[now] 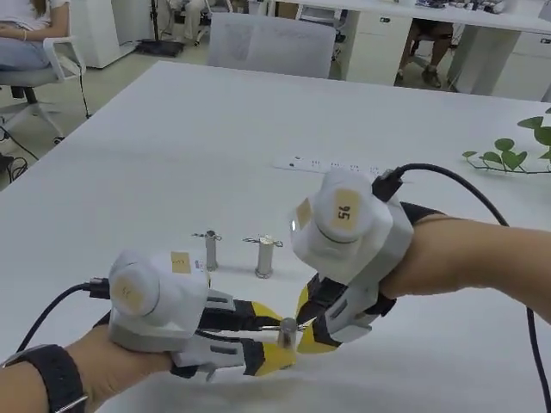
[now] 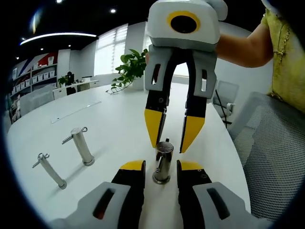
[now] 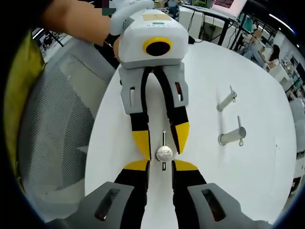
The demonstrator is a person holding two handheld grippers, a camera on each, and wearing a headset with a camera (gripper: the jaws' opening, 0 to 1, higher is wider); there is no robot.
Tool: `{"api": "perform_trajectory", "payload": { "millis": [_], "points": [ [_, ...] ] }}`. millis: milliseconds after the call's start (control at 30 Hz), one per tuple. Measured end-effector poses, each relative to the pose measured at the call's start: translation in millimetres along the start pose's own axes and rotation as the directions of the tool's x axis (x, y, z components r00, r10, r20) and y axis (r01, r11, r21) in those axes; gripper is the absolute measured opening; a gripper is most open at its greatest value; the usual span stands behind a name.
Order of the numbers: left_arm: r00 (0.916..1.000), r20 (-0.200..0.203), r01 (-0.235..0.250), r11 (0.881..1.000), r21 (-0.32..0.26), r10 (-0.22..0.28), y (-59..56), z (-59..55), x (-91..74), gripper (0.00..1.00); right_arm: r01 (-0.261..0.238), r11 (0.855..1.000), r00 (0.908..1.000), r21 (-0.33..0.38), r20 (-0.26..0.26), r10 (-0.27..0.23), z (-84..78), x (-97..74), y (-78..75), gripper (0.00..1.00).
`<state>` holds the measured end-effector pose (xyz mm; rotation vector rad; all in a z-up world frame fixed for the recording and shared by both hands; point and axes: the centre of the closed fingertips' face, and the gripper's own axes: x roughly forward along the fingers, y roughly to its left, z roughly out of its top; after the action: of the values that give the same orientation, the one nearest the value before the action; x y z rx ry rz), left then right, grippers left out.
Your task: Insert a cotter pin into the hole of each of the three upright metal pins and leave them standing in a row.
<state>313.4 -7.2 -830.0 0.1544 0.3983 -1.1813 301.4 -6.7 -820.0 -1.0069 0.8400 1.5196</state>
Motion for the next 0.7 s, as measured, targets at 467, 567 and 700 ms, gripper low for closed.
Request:
{"api": "perform_trajectory", "payload": {
  "millis": [467, 567, 700],
  "points": [
    [0.9996, -0.026, -0.006, 0.999, -0.052, 0.005, -3.1, -3.1, -10.7, 0.49, 0.015, 1.0, 0.995, 0.016, 0.098, -0.017, 10.1, 3.0, -5.1, 0.2],
    [0.9998, -0.021, -0.003, 0.999, -0.048, 0.002, -6.3, -0.2, -13.3, 0.5, 0.013, 0.999, 0.9863, 0.048, 0.164, -0.02, 10.6, 4.9, -4.0, 0.19],
    [0.9999, -0.014, 0.002, 0.999, -0.048, -0.003, -8.8, 3.3, -14.7, 0.51, 0.018, 0.998, 0.9787, 0.063, 0.203, -0.03, 6.7, 5.7, -4.1, 0.19]
  ]
}}
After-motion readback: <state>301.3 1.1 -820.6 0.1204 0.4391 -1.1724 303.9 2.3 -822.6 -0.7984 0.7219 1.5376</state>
